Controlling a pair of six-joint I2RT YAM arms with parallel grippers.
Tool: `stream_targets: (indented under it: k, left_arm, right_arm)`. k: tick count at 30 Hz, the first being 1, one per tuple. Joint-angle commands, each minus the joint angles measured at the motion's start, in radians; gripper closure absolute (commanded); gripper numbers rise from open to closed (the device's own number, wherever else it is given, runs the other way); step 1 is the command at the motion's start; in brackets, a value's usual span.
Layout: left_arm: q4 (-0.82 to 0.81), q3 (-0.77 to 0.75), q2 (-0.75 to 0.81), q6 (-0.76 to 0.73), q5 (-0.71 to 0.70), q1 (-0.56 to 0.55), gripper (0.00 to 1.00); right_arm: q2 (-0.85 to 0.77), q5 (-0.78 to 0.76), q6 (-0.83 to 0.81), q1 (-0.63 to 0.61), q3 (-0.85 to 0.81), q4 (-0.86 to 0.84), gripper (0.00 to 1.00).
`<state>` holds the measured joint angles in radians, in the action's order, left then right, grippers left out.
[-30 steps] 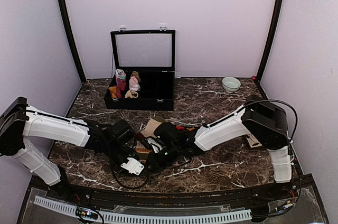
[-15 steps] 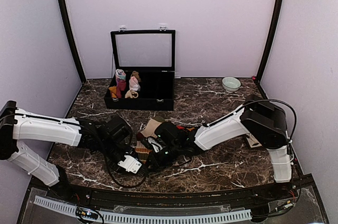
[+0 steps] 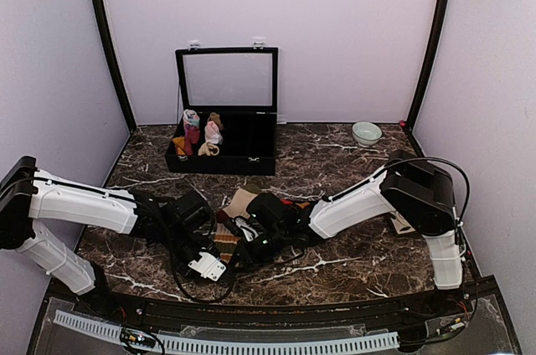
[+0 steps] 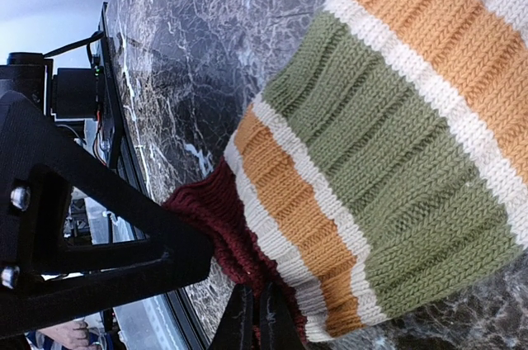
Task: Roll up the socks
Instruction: Roll the sock at the center of the board.
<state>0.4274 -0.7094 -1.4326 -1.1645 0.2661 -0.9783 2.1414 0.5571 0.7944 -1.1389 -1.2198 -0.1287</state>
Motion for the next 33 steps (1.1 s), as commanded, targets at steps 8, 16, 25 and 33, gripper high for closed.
stream_targets:
  k: [8, 16, 25, 33]
  left_arm:
    - [-0.002, 0.015, -0.034, 0.001, -0.032, 0.026, 0.6]
    - [-0.02, 0.031, -0.054, 0.014, -0.032, 0.044, 0.69]
    - [-0.073, 0.06, -0.097, 0.038, -0.059, 0.06, 0.76]
    - [-0.068, 0.075, -0.11, 0.061, -0.06, 0.069, 0.93]
  right_arm:
    - [0.046, -0.055, 0.013, 0.005, 0.06, 0.14, 1.0]
    - [0.041, -0.054, 0.011, 0.005, 0.06, 0.144, 1.0]
    - [0.021, -0.055, 0.005, 0.004, 0.091, 0.142, 1.0]
    - [-0.012, -0.071, 0.007, 0.002, 0.113, 0.124, 0.92]
